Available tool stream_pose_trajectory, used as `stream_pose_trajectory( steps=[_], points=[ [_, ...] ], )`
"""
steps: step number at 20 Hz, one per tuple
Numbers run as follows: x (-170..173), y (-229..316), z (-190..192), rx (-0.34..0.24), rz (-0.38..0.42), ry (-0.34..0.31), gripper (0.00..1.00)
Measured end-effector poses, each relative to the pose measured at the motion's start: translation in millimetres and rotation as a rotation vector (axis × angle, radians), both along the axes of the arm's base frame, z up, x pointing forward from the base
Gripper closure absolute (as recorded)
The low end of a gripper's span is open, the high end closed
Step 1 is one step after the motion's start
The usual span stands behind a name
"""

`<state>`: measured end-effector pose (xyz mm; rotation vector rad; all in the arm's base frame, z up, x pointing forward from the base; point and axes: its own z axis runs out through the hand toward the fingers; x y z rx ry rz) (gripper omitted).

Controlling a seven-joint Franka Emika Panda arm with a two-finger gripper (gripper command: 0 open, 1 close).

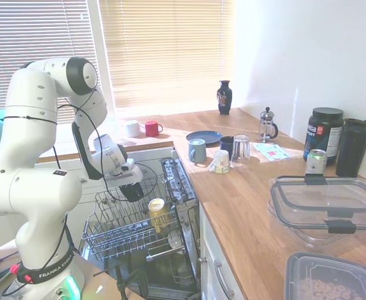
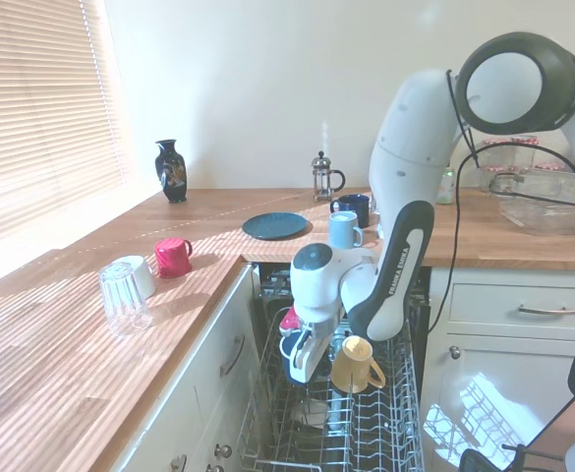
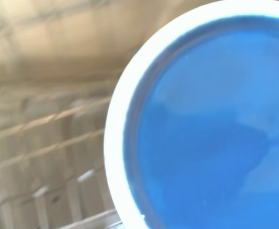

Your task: Unload the blue mug from the dishwasher

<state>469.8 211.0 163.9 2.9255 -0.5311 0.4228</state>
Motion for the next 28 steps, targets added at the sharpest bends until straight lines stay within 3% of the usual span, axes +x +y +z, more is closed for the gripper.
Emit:
stream_pose_trajectory(
  steps=[9, 13, 19, 28],
  points=[
    [40, -47, 161, 0.067, -0.152, -0.106, 1.0],
    [51, -86, 210, 0.102, -0.223, -0.135, 1.0],
    [47, -115, 233, 0.122, -0.289, -0.143, 1.0],
    [57, -131, 227, 0.121, -0.346, -0.103, 1.0]
  ],
)
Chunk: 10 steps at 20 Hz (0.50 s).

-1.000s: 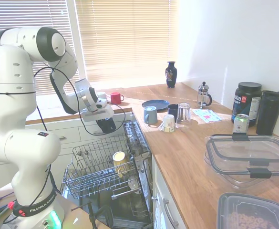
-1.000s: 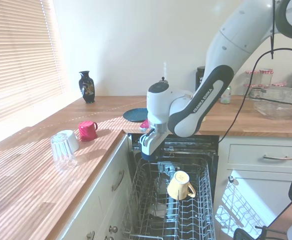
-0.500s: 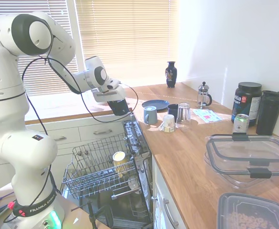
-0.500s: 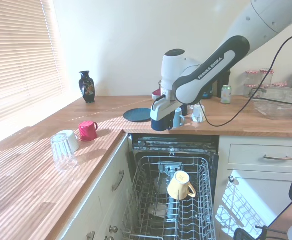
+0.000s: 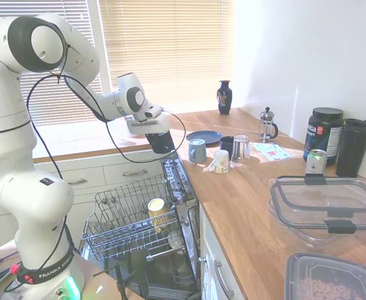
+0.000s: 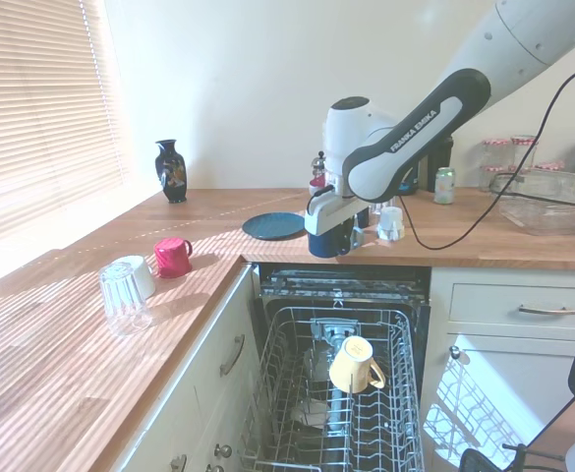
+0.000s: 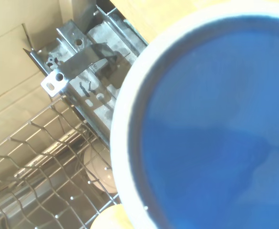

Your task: Unload the blue mug from the dishwasher

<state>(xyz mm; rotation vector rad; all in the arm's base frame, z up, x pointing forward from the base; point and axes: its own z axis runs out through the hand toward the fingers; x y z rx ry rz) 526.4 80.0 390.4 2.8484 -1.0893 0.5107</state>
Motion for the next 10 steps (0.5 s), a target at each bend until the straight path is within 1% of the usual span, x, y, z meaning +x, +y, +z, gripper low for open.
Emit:
stream_pose_trajectory(
  steps=[6, 10],
  points=[
    [45, -17, 4, -0.001, -0.028, 0.049, 1.0],
    [71, -28, 2, 0.0, -0.029, 0.081, 1.0]
  ],
)
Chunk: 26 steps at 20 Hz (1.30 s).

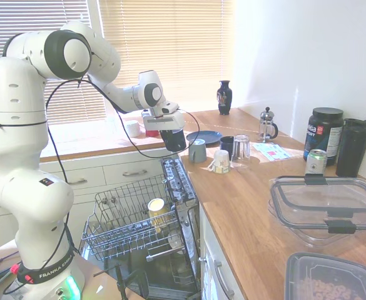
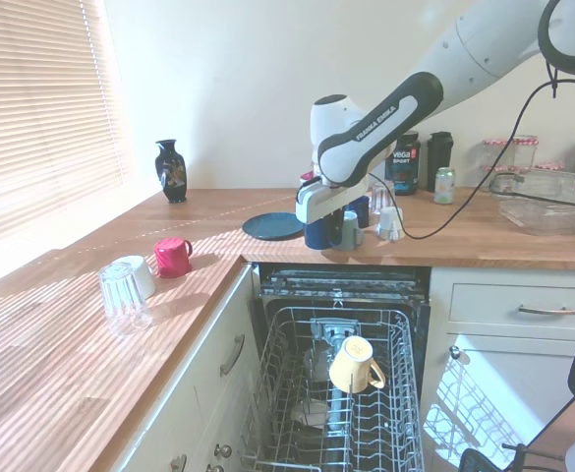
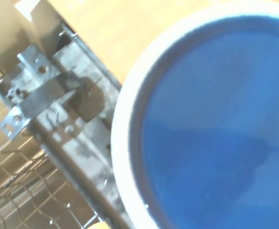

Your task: Unload the blue mug from the dishwasher

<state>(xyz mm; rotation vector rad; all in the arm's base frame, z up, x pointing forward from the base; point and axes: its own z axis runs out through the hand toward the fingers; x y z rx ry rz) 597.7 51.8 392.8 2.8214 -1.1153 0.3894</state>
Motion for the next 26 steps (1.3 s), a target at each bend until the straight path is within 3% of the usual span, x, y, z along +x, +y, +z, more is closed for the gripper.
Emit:
stream_pose_trajectory(
  steps=[26],
  points=[
    [80, -43, -31, 0.002, -0.049, 0.09, 1.0]
  ],
)
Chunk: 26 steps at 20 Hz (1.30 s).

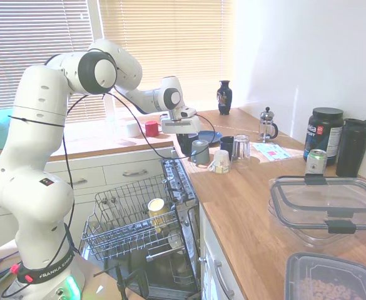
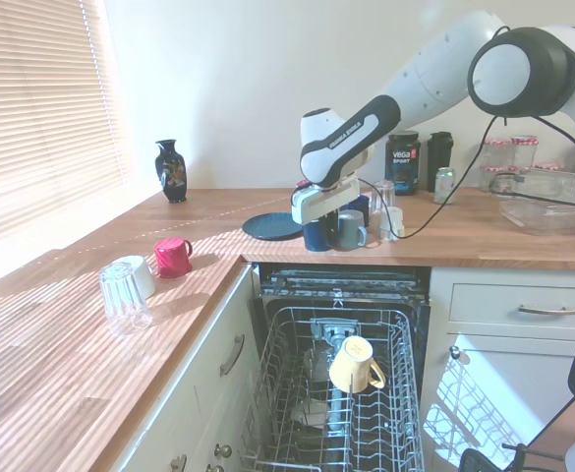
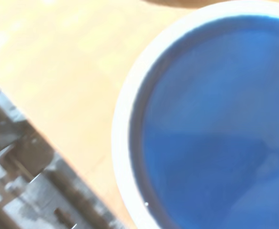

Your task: Unload the blue mug from the dishwasher

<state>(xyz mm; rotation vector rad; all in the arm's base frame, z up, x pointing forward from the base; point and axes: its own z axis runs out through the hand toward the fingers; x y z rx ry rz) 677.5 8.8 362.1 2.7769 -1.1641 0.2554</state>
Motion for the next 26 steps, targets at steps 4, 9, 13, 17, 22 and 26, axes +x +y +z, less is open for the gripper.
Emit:
stream_pose_trajectory(
  steps=[4, 9, 13, 17, 22, 26],
  points=[
    [12, -9, 0, 0.002, -0.004, 0.013, 1.0],
    [17, -9, -1, 0.029, -0.025, 0.029, 0.0],
    [19, -8, -2, 0.035, -0.029, 0.03, 0.0],
    [19, -7, -3, 0.037, -0.029, 0.028, 0.0],
    [21, -5, 5, 0.038, -0.029, 0.007, 0.0],
    [16, 3, 51, 0.046, -0.026, -0.063, 0.0]
  ],
)
